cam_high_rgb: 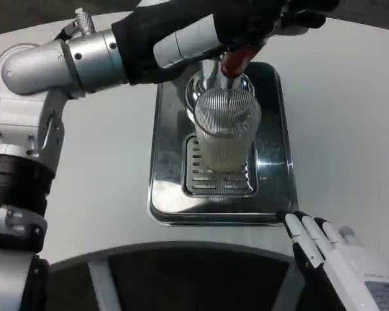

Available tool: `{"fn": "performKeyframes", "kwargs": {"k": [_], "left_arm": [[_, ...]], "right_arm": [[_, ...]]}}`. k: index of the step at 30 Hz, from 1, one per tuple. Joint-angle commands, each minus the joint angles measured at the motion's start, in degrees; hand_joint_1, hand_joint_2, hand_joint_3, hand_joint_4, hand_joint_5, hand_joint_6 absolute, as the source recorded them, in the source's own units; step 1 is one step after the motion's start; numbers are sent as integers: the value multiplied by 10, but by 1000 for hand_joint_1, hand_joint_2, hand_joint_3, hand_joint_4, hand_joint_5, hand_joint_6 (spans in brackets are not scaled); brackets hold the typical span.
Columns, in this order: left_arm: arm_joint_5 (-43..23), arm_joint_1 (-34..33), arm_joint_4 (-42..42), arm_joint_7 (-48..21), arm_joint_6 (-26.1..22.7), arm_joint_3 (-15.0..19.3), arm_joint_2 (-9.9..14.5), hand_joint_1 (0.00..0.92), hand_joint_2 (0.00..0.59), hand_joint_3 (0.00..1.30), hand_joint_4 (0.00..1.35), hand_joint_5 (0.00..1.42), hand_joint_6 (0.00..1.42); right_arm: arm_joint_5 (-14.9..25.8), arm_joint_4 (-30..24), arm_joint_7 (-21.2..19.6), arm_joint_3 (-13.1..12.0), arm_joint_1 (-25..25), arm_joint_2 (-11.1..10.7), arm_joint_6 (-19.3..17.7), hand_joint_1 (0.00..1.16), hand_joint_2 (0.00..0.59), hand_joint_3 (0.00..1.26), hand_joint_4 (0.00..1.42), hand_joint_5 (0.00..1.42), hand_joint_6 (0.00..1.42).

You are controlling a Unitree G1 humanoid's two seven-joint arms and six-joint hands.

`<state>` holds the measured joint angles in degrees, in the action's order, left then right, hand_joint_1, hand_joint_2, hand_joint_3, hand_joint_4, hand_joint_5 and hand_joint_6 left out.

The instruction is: Grasp the cup under the faucet to collect the drink, then remove the cup.

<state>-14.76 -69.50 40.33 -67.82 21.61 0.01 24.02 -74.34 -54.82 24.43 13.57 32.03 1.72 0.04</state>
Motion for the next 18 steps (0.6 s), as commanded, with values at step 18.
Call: {"fn": "performKeyframes", "kwargs": {"k": [18], "left_arm": [[60, 24, 61, -32, 147, -45, 45, 0, 11, 39, 0, 49, 0]], "right_arm": [[72, 63, -30, -50, -110, 7, 44, 653, 296, 5, 0, 0, 0]]}}
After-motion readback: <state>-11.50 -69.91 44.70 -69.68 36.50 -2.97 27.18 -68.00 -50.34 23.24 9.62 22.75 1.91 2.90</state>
